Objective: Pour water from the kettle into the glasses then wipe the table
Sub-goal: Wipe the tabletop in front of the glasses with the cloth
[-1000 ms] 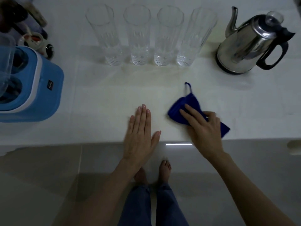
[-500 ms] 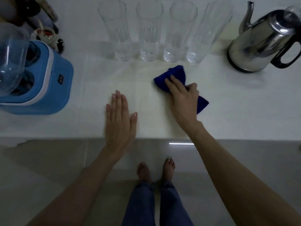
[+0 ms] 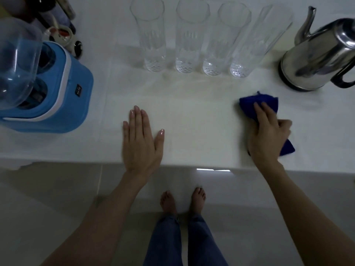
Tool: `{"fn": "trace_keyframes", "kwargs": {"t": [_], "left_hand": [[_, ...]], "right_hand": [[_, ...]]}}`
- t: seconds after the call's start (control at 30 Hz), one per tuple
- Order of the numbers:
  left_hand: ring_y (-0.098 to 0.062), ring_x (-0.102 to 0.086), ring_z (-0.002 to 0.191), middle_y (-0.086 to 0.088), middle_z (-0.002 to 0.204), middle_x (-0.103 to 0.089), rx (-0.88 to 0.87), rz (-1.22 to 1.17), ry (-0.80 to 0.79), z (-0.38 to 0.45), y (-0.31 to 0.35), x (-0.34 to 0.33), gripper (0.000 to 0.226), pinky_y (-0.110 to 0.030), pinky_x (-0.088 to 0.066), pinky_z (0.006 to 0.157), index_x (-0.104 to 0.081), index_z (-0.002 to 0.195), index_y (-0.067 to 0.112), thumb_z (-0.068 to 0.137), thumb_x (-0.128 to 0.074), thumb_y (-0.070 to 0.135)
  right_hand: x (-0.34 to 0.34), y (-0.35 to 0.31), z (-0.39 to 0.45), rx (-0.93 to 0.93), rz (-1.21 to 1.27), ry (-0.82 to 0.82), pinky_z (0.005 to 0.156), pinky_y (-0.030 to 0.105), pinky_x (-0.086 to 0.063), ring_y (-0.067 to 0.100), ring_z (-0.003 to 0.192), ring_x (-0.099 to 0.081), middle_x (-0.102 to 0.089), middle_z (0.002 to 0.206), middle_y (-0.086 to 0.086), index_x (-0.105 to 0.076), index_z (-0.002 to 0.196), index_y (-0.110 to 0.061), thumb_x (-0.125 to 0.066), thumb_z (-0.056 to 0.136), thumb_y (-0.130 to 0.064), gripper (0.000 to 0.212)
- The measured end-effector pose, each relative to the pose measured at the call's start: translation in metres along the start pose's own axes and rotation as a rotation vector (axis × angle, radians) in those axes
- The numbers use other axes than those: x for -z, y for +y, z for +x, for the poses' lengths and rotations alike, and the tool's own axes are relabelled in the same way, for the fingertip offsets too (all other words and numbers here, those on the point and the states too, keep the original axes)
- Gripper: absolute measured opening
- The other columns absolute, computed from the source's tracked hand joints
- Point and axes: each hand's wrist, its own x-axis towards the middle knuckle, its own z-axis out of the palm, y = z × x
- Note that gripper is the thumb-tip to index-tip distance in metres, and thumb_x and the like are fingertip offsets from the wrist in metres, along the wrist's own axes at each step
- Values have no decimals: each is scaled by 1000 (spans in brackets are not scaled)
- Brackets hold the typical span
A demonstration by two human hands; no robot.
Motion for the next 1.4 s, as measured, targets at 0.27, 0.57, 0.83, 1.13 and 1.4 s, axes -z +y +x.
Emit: {"fn": "trace_keyframes", "kwargs": {"t": [0.27, 0.57, 0.83, 1.13, 1.4], "left_hand": [[-29, -10, 151, -20, 161, -14, 9, -35, -7, 0, 1, 1, 74, -46, -8, 122, -17, 152, -5, 101, -5, 49], [-24, -4, 151, -14, 163, -7, 8, -147, -23, 7, -19, 6, 73, -46, -3, 122, -11, 153, -1, 100, 0, 48], [-27, -6, 151, -18, 162, -10, 54, -38, -21, 18, -29, 5, 69, -47, -4, 122, -14, 152, -4, 102, -8, 43], [-24, -5, 151, -16, 162, -9, 54, -69, -1, 17, -29, 7, 72, -43, -2, 122, -13, 153, -2, 101, -3, 47], [-23, -8, 151, -14, 162, -12, 23, -119, 2, 18, -43, 10, 69, -45, -5, 122, -16, 153, -1, 102, -4, 44]], "right_hand": [[-37, -123, 18, 159, 89, -73, 74, 42, -38, 45, 91, -53, -60, 140, 15, -63, 134, -11, -52, 90, 0, 47], [6, -46, -53, 857, 224, -346, 79, 41, -43, 34, 92, -63, -57, 145, 1, -64, 134, -16, -61, 93, -4, 43], [5, -35, 15, -321, 12, -1, 93, 48, -34, 48, 113, -43, -42, 155, 12, -48, 147, -12, -50, 93, 1, 55], [-45, -172, 23, -158, 40, -101, 82, 46, -38, 47, 109, -48, -45, 151, 17, -50, 145, -12, -44, 90, -1, 57], [-17, -116, -7, 792, 208, -323, 72, 43, -44, 30, 83, -48, -62, 140, 2, -67, 132, -17, -51, 89, -3, 48]]}}
